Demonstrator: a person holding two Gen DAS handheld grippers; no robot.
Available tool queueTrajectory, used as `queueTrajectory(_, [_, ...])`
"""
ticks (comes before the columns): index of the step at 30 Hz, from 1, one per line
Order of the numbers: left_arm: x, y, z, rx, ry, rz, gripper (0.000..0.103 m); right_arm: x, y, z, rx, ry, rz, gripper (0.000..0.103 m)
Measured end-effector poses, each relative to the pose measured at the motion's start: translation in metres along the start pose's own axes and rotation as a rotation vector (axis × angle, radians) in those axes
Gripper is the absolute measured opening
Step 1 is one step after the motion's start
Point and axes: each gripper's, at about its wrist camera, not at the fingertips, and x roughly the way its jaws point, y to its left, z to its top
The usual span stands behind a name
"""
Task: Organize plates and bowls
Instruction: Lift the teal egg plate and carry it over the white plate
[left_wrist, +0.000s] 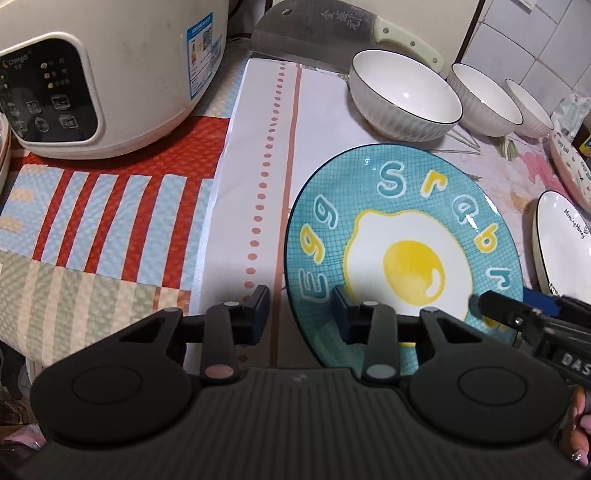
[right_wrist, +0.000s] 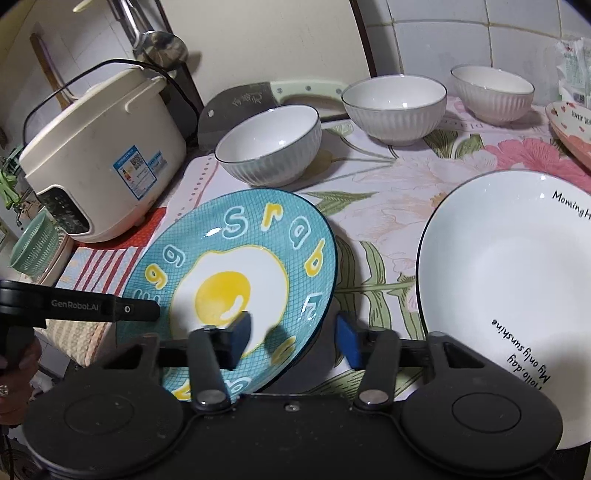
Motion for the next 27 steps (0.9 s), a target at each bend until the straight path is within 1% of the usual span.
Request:
queueTrajectory(1, [0.0, -0.001, 0.0, 0.004, -0.003, -0.007, 0.028, 0.002, 0.0, 0.001, 0.01, 0.015, -0.001, 0.032])
queueTrajectory(2, [0.001, -0.002, -0.001, 0.008, -0.001, -0.017, 0.025, 0.003, 0.001, 0.001, 0.017, 0.026, -0.006, 0.028])
queueTrajectory(3, [0.0, -0.005, -0.001, 0.024, -0.002, -0.014, 0.025, 0.004, 0.002, 0.001, 0.017, 0.028, -0.021, 0.027])
queueTrajectory(4, [0.0, -0.01, -0.002, 0.062, -0.004, 0.0, 0.026, 0.005, 0.003, 0.001, 0.012, 0.03, -0.034, 0.025])
queueTrajectory(5, [0.0, -0.013, -0.002, 0.094, -0.007, 0.008, 0.026, 0.005, 0.003, 0.0, 0.015, 0.03, -0.034, 0.025])
queueTrajectory(9, [0.0, -0.011, -0.001, 0.082, 0.002, -0.006, 0.026, 0.007, -0.002, 0.0, 0.079, 0.034, -0.017, 0.024])
queueTrajectory(13, [0.0, -0.013, 0.0, 0.086, -0.002, 0.012, 0.026, 0.009, 0.001, 0.002, 0.073, 0.044, -0.027, 0.025])
queueTrajectory(16, [-0.001, -0.01, 0.002, 0.066, 0.009, -0.003, 0.026, 0.01, 0.001, 0.01, 0.048, 0.096, -0.022, 0.025])
queueTrajectory(20, [-0.011, -0.013, 0.001, 0.062, -0.012, 0.008, 0.026, -0.002, 0.008, 0.016, 0.002, 0.1, -0.015, 0.025])
queueTrajectory(23, [-0.016, -0.017, 0.004, 0.039, 0.016, 0.021, 0.026, -0.011, 0.01, 0.02, -0.006, 0.111, -0.011, 0.025])
queueTrajectory(27, [-0.03, -0.03, 0.002, 0.074, -0.005, 0.044, 0.026, -0.022, 0.004, 0.019, 0.017, 0.114, 0.002, 0.025])
